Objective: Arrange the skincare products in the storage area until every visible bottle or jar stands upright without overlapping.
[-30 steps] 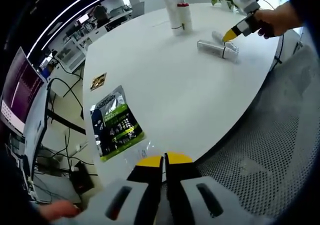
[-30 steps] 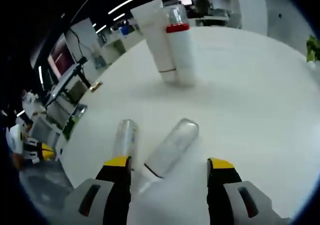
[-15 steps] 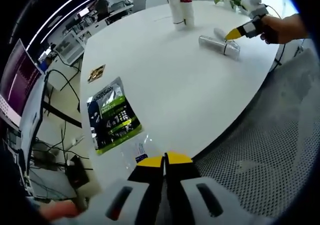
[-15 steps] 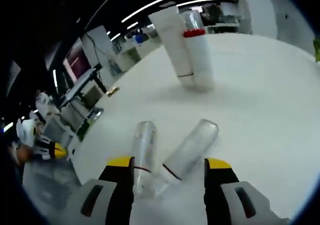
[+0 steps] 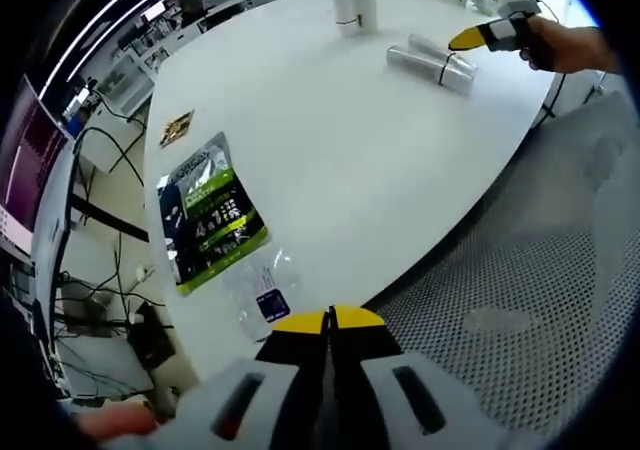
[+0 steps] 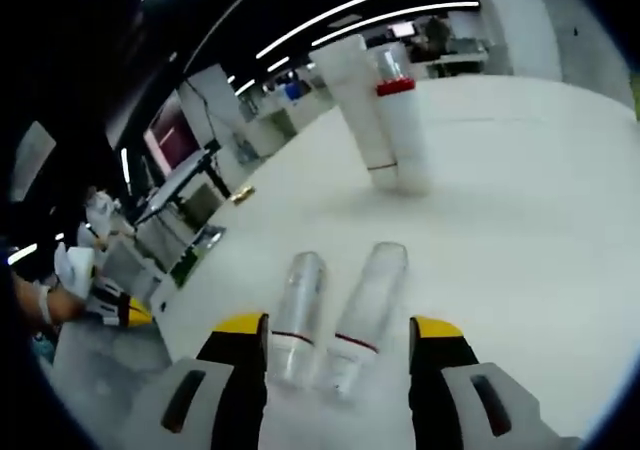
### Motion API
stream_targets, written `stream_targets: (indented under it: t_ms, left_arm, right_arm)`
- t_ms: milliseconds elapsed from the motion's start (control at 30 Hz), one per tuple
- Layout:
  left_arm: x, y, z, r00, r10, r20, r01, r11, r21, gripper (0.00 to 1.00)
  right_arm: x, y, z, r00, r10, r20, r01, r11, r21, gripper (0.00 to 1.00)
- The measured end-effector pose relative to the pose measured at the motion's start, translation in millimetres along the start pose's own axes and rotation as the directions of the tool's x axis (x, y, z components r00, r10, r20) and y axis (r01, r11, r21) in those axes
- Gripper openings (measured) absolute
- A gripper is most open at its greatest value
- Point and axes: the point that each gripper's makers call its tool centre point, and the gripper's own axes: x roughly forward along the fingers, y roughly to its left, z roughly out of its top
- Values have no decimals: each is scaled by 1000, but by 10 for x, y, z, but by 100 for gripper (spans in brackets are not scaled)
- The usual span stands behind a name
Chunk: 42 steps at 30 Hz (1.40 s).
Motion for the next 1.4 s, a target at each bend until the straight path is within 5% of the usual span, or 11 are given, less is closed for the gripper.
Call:
stream_targets:
  t_ms: [367,867,1267,1400]
  left_arm:
    - [-38,-130,143,997,-55,61,52,997,50,0]
    - [-49,-187,151,996,-63,59,58,995,80,0]
    - [-20,-162,89,999,-49,18,48,997,67,0]
    - [-17,-145,62,999,-40,4,40,998,57,0]
  right_arm:
    - [-132,-10,-35,989,-145,42,143,988,60,58]
    - [-102,124,-239,989,-147,-29,147,989,1,59]
    - [117,-225,-271,974,-160,-161,132,976,-176,49]
    - [139,-214,-259,973,-147,-176,87,947,-309,38]
